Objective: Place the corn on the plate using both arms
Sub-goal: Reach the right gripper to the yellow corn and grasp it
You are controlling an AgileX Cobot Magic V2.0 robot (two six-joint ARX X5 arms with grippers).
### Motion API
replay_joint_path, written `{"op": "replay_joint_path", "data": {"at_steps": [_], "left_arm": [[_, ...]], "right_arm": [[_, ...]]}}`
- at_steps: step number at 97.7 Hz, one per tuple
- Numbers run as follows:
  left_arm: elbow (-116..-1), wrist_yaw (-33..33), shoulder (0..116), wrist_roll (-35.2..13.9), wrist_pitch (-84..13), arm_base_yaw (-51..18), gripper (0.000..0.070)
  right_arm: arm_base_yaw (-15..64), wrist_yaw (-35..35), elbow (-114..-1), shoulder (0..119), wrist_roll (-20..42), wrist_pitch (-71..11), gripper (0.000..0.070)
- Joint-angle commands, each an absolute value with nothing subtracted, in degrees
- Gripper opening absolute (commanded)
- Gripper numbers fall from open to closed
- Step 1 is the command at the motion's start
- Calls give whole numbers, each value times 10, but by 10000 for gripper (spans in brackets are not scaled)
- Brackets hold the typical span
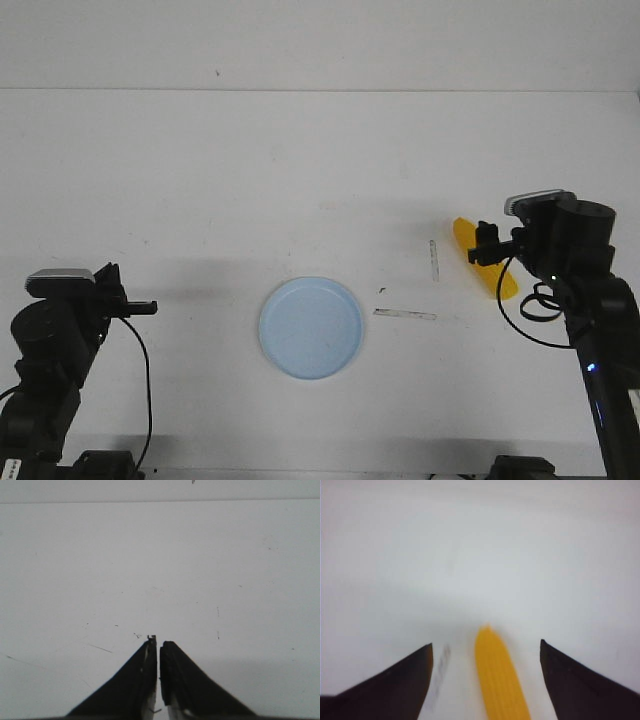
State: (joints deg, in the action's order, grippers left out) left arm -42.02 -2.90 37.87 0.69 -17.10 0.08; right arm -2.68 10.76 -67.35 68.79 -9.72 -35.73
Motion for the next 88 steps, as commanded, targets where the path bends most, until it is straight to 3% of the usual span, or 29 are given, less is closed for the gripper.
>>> {"op": "replay_joint_path", "data": {"at_steps": [1,16,80,88], "left_arm": [[-423,-30,381,8,-166,0,0],[-423,-30,381,8,-167,0,0],[-423,-30,381,8,-193,0,0],[-423,-30,381,8,-197,0,0]], "right_arm": [[-27,104,-682,727,-165,-371,518],[-34,103,-682,801,-212,-382,642],[-53,84,-681,970,-245,-338,633],[-58,84,-681,983,-245,-340,602]]}}
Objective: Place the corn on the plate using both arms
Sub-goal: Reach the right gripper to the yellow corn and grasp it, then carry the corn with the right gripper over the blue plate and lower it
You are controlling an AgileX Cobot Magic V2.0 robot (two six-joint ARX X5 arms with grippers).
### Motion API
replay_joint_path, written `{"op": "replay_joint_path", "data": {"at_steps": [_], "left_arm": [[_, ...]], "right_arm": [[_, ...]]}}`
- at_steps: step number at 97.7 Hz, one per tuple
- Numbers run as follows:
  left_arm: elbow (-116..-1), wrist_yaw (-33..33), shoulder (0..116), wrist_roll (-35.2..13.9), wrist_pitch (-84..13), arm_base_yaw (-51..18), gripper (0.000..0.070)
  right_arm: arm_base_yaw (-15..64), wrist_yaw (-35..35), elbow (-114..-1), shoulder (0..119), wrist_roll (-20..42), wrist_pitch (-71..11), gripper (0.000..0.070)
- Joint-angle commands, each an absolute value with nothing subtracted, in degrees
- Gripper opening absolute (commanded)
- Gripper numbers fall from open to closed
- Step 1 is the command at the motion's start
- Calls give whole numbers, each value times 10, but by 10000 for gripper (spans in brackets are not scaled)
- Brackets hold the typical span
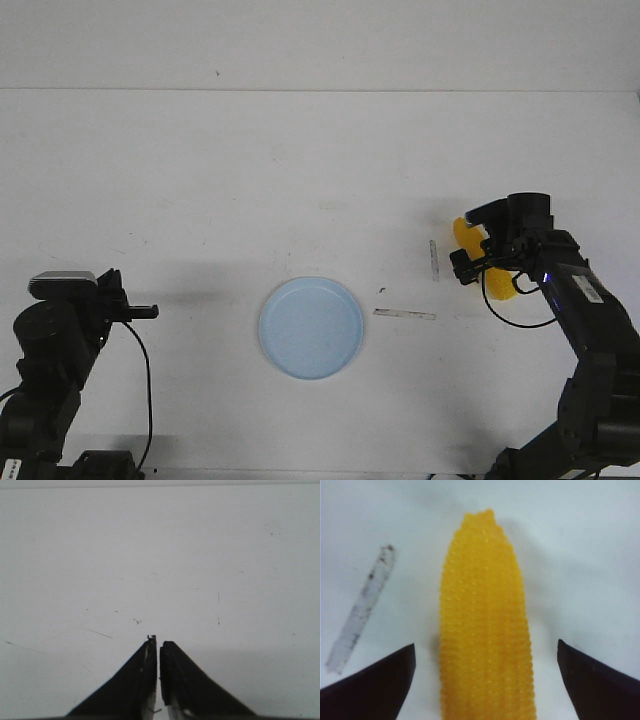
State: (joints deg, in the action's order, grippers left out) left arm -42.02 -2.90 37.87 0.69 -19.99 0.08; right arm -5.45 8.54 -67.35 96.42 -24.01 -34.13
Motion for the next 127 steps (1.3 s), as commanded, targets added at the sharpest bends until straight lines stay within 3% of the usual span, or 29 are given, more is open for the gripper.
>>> {"op": "replay_joint_path", "data": {"at_steps": [1,19,29,59,88,111,127], "left_arm": [[-423,-30,381,8,-197,0,0],[-423,-30,381,11,-197,0,0],[-423,-30,381,11,-198,0,0],[-423,-30,381,11,-198,0,0],[-423,-30,381,11,-199,0,0],[-423,-30,381,11,-206,0,0],[-423,-30,381,11,-205,0,0]], "right_arm": [[-59,84,-681,984,-245,-340,594],[-68,86,-681,986,-245,-341,318],[-68,86,-681,986,-245,-344,240],[-67,86,-695,853,-189,-347,238],[-39,98,-694,703,-10,-347,236],[50,196,-694,668,88,-368,236],[166,184,-694,678,100,-383,236]]}}
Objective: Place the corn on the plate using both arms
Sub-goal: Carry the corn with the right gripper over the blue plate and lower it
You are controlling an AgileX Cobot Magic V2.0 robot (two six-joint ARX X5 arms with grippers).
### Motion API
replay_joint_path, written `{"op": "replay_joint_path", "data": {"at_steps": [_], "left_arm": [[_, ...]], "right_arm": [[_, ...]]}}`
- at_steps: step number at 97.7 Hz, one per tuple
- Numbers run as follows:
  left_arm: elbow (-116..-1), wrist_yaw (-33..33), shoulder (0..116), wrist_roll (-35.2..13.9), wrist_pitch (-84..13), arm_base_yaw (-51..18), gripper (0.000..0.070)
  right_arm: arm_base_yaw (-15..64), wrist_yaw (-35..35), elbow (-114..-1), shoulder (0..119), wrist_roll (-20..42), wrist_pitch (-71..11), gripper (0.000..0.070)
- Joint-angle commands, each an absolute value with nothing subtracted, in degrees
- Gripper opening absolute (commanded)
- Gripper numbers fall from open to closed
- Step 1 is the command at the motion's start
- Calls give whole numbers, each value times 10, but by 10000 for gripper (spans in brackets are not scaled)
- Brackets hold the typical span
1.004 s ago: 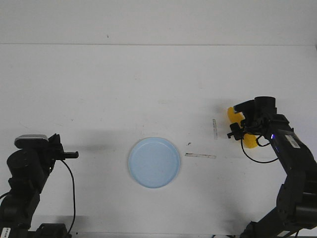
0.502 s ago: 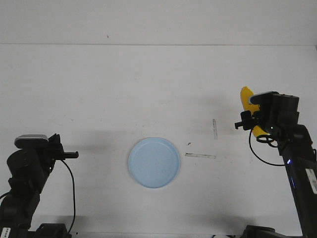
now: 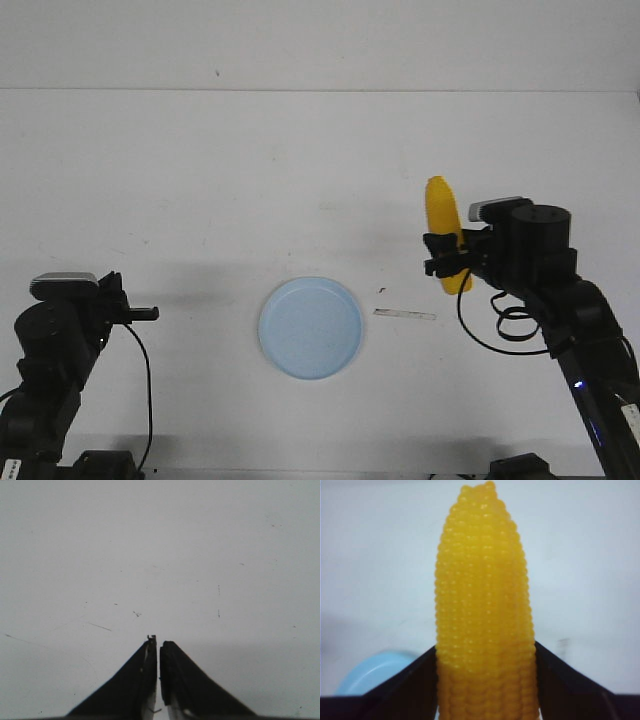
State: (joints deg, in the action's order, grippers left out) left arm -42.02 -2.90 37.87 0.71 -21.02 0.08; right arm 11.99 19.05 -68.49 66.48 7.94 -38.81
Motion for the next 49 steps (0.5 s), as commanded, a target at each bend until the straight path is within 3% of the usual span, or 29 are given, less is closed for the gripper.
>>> {"op": "replay_joint_path", "data": {"at_steps": [1,24,49], "left_arm": [[-423,-30,381,11,-205,0,0],[-423,-30,381,11,-206,0,0],[-423,-30,381,11,-206,0,0]], "right_arm": [[174,180,-694,679,101,-383,236],[349,57,-694,720,108,-383,236],[463,3,-694,817,138,-374,236]]}}
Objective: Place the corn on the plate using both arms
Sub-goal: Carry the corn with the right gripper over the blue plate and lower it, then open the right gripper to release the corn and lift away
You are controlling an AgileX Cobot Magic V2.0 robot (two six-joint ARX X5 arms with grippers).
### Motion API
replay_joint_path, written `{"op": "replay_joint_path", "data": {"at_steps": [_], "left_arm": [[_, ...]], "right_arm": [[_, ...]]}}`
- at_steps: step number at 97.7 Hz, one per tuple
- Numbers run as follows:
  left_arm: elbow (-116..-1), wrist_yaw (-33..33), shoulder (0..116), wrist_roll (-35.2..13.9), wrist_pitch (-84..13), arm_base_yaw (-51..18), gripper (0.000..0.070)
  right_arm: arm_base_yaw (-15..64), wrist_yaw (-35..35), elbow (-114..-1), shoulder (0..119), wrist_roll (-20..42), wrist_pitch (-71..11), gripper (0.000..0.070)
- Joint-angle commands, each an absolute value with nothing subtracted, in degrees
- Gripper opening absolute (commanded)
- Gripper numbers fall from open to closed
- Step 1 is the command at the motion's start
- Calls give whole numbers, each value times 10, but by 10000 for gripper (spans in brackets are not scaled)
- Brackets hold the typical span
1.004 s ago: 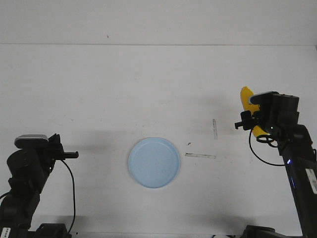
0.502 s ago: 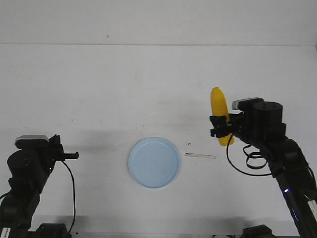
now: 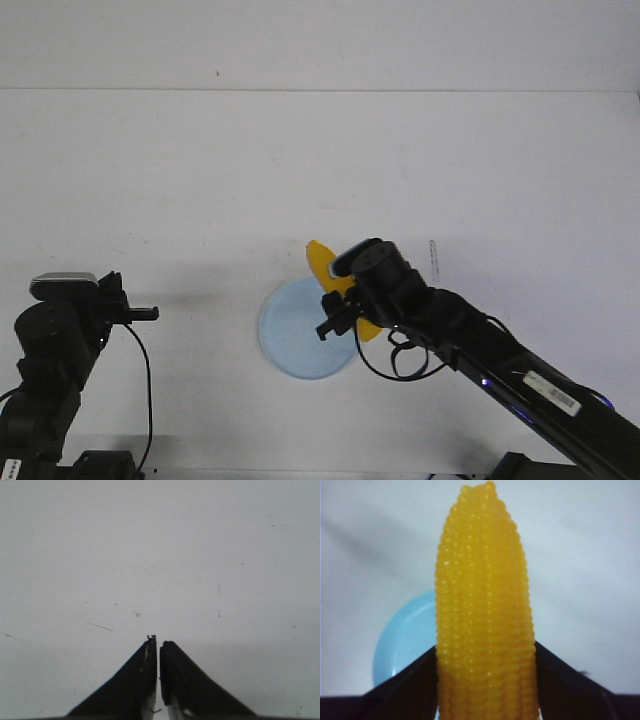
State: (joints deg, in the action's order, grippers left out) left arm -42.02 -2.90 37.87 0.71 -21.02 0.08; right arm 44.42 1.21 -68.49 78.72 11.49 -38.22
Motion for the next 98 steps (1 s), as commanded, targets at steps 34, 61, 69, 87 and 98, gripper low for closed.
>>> {"op": "replay_joint_path", "data": {"at_steps": [34,61,69,87,98], "left_arm": [[-423,-30,381,11,-206,0,0],[-423,-30,381,11,-206,0,0],[-423,-30,381,11,-206,0,0],[-423,-30,381,11,-206,0,0],[-423,-30,381,11,-205,0,0]], "right_arm": [[492,-24,-694,941,157,-344,238],[491,-45,-694,976,156,-331,242],[492,-45,-694,976,156,-327,244],[492,-37,-694,976,151,-326,506],[492,-31,-694,976,149,-326,630]]}}
